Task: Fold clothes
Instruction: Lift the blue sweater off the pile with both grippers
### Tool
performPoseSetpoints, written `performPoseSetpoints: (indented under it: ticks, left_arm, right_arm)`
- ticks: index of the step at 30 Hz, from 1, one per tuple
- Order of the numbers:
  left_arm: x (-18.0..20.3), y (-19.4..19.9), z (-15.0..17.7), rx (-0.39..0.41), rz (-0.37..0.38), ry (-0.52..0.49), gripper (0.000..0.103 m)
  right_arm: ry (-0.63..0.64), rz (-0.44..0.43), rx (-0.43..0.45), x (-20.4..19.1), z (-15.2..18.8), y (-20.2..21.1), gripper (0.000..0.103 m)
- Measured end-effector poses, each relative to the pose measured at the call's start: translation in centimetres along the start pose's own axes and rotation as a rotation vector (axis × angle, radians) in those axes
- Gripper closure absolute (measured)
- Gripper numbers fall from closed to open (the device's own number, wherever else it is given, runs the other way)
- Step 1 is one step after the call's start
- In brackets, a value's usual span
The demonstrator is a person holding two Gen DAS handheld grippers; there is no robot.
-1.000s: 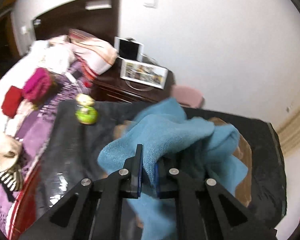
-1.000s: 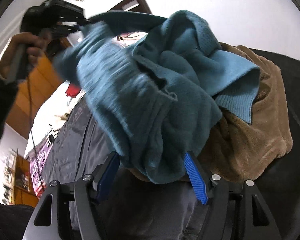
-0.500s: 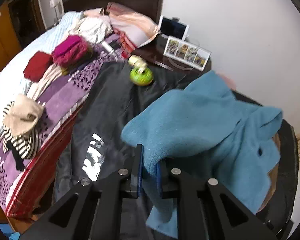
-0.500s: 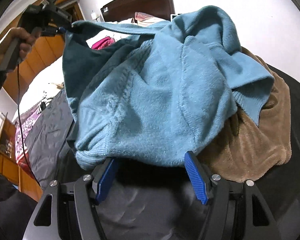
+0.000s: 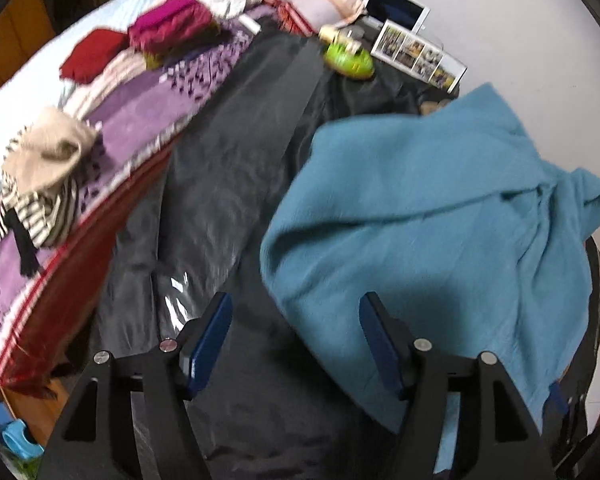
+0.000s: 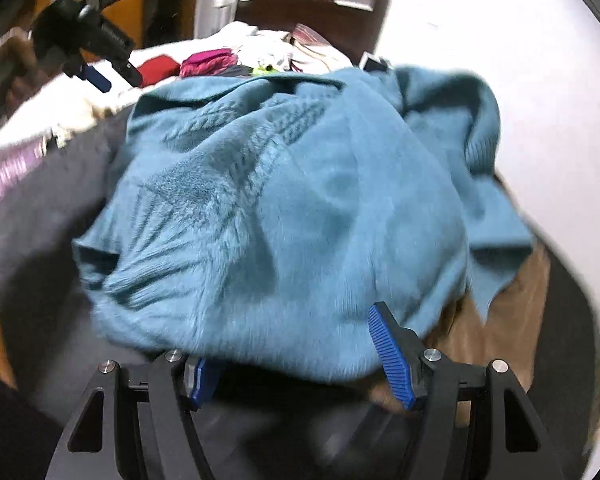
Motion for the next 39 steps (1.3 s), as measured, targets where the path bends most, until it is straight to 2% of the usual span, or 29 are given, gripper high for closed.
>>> performPoseSetpoints:
  ticks: [4, 6, 8, 9, 12, 13, 18, 23, 26, 30, 34, 39]
  left_arm:
    - [-0.6, -2.0, 2.1, -0.044, 0.022, -0.008, 0.033]
    - [-0.6, -2.5, 2.9, -0.045, 0.011, -0.038, 0.033]
    - [-0.1, -2.7, 3.8, -0.03, -0.012, -0.098, 0.033]
    - [0.1, -2.8, 4.1, -0.022, -0.023, -0.129, 0.033]
    - [1.4, -2.7, 5.0, 0.009, -0.049, -0.234, 0.033]
    - [1.9, -2.6, 5.3, 0.031, -0.055, -0.275, 0.033]
    - [4.6, -2.5, 7.4, 0.12, -0.111, -0.485, 0.033]
    - [7.2, -3.1, 9.7, 0.161, -0.127, -0.612, 0.033]
    - [9.1, -3.2, 11.1, 0.216, -0.157, -0.687, 0.032]
    - [11.4, -3.5, 11.5, 0.286, -0.165, -0.67, 0.032]
    - [13.5, -2.8, 11.9, 0.335, -0.103, -0.673, 0.032]
    - [14.2, -2.4, 10.9, 0.439, -0.203, -0.656, 0.028]
  right_arm:
    - [0.084, 0.085, 0.032, -0.5, -1.3, -0.8, 0.034]
    - [0.081, 0.089, 0.045, -0.4, -1.7, -0.5, 0.036]
    - [0.077, 0.094, 0.058, -0.4, -2.1, -0.3, 0.054]
    - [0.076, 0.096, 0.065, -0.3, -2.3, -0.1, 0.071]
    - [0.05, 0.072, 0.082, -0.1, -3.6, 0.5, 0.089]
    - [0.037, 0.062, 0.092, 0.0, -4.2, 0.9, 0.091]
    - [-0.059, 0.031, 0.182, 2.3, -7.6, 4.7, 0.092]
    - [-0.156, 0.009, 0.292, 5.6, -11.7, 9.9, 0.092]
    - [-0.184, 0.004, 0.343, 6.7, -13.6, 12.5, 0.092]
    - [-0.204, -0.006, 0.392, 7.2, -15.5, 15.2, 0.092]
    - [-0.221, -0.007, 0.414, 7.7, -17.1, 16.8, 0.092]
    - [-0.241, -0.004, 0.447, 8.3, -18.4, 18.6, 0.092]
Point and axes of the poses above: each gripper's, at about its wrist camera, not at the fingertips, and y roughly against the way its jaws point, x to its right, z to its underside, the point moved 9 cm from there along -y, roughly the way its jaws point, and after that the axes turned 12 degrees about -x, right-handed, at the moved point
